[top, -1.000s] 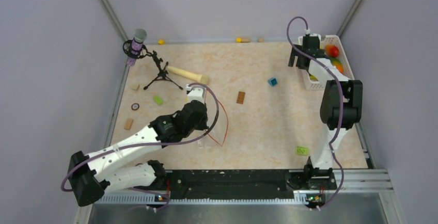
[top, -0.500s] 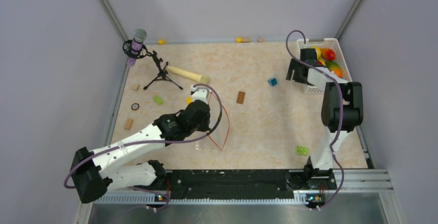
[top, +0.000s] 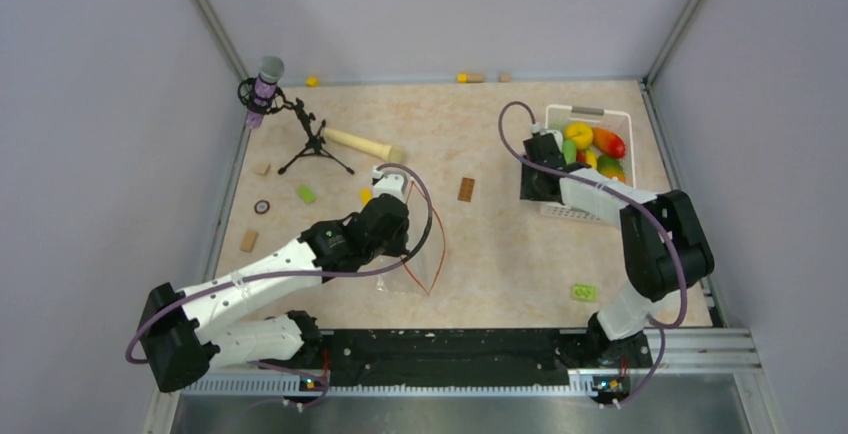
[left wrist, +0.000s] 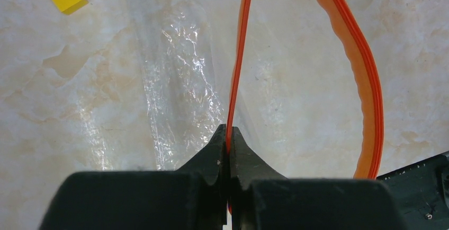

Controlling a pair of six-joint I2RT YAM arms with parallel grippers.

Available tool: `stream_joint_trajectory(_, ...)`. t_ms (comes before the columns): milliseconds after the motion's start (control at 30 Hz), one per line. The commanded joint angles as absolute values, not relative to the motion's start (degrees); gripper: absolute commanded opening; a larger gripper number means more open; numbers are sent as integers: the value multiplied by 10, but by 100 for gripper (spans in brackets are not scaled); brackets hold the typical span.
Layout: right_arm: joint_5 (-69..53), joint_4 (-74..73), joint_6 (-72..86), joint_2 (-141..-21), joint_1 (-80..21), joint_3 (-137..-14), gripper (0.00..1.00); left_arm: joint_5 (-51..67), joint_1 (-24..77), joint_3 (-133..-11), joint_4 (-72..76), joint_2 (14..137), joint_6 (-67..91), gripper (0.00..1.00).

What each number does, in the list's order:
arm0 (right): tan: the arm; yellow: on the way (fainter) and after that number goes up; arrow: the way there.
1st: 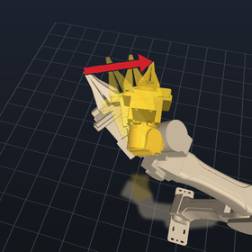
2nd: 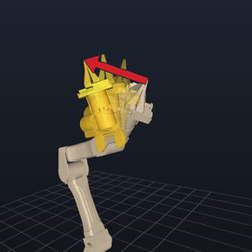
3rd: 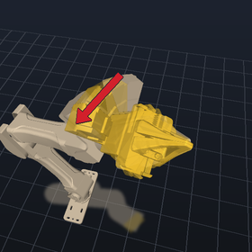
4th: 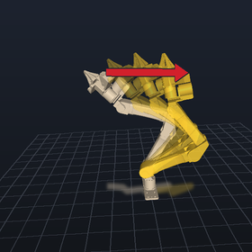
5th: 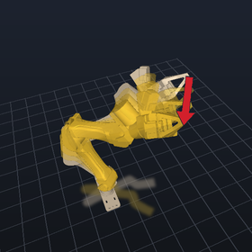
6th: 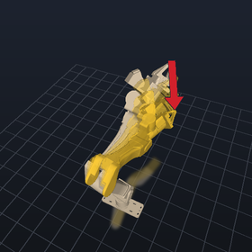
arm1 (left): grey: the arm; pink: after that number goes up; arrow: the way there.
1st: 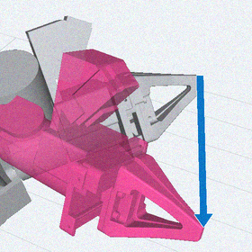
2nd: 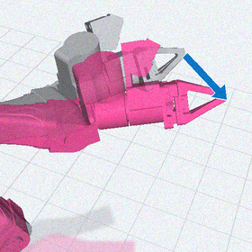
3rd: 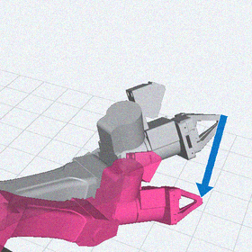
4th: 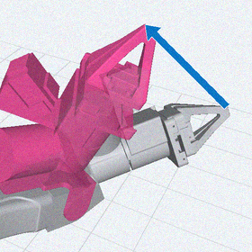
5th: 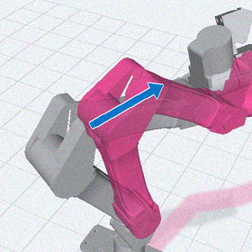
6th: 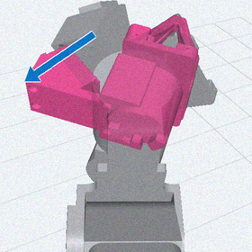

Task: Place the food in the zip-top bag and seal the zipper
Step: Move the bin to the center of the board.

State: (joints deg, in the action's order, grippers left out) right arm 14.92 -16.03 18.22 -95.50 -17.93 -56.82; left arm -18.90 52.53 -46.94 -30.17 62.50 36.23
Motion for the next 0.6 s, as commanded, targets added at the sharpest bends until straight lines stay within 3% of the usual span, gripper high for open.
stream_joint_trajectory(0,182,-155,250,-888,-268,-521,43,-194,523,-493,-296,628,365,0)
stream_joint_trajectory(367,221,-153,317,-851,-490,-491,45,-213,523,-496,-307,628,366,0)
stream_joint_trajectory(567,255,-171,319,-802,-510,-502,52,-215,523,-493,-305,623,367,0)
